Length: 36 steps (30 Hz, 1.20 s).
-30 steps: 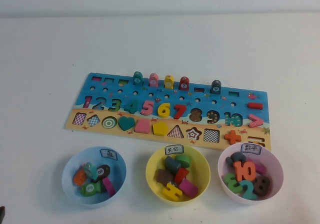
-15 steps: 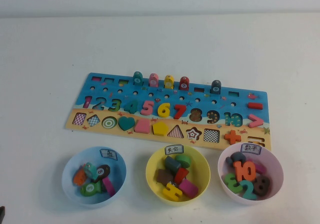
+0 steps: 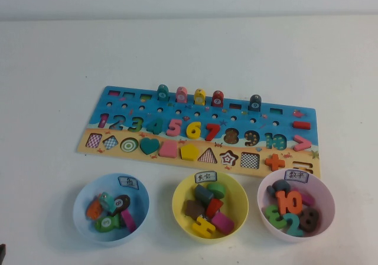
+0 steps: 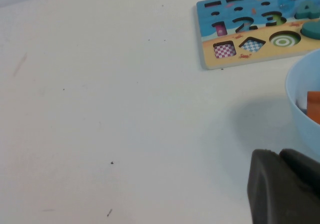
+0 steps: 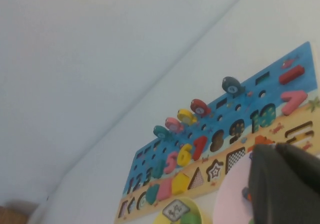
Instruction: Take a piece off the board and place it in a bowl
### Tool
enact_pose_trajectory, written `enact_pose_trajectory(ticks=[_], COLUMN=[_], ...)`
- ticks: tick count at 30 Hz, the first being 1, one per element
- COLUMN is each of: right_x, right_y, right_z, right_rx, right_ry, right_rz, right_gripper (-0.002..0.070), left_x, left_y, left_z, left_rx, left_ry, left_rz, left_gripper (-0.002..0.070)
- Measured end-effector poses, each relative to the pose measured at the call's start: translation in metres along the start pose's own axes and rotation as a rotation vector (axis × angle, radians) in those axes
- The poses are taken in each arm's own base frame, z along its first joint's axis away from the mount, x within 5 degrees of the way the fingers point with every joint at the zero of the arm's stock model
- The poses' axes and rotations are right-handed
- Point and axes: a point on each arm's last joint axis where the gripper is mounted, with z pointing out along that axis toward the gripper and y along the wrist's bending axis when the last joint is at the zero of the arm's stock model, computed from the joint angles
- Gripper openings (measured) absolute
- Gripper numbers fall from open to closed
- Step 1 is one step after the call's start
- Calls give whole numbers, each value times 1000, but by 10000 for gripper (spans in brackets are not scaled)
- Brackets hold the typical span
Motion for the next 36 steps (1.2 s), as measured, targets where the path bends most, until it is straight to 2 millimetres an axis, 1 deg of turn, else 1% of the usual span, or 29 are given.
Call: enact_pose_trajectory(ticks=[2, 3, 6, 8, 11, 16, 17, 19, 21, 22, 24, 26, 29, 30, 31, 34, 36], right_x=[-2, -4, -16, -27, -39, -72, -76, -91, -106, -114, -127, -134, -138, -137, -136, -127, -119], right_y=[0, 3, 21, 36, 48, 73, 76, 85, 88, 91, 91, 94, 92, 88, 85, 67, 58], right_z=[0, -1, -3, 2, 18, 65, 72, 94, 114, 123, 149, 169, 197, 209, 216, 247, 266], right_rx=[3, -2, -10, 34, 142, 245, 255, 298, 354, 373, 420, 440, 453, 457, 461, 482, 472], right_ry=[-19, -29, -29, 40, 219, 537, 592, 800, 975, 1016, 1078, 1097, 1129, 1151, 1164, 1238, 1285], right_rz=[-5, -28, -162, -286, -424, -553, -580, -642, -685, -711, -780, -842, -886, -888, -888, -897, -918], right_gripper=[-17, -17, -17, -17, -17, -17, -17, -17, -17, -17, -17, -17, -17, -17, -17, -17, -17], left_x=[0, 0, 0, 0, 0, 0, 0, 0, 0, 0, 0, 0, 0, 0, 0, 0, 0], left_y=[0, 0, 0, 0, 0, 0, 0, 0, 0, 0, 0, 0, 0, 0, 0, 0, 0], left_z=[0, 0, 0, 0, 0, 0, 0, 0, 0, 0, 0, 0, 0, 0, 0, 0, 0], left_rx=[0, 0, 0, 0, 0, 0, 0, 0, 0, 0, 0, 0, 0, 0, 0, -1, -1], left_ry=[0, 0, 0, 0, 0, 0, 0, 0, 0, 0, 0, 0, 0, 0, 0, 0, 0], left_rz=[0, 0, 0, 0, 0, 0, 0, 0, 0, 0, 0, 0, 0, 0, 0, 2, 2], left_gripper=[-3, -3, -3, -3, -3, -3, -3, -3, -3, -3, -3, -3, -3, -3, -4, -4, -4])
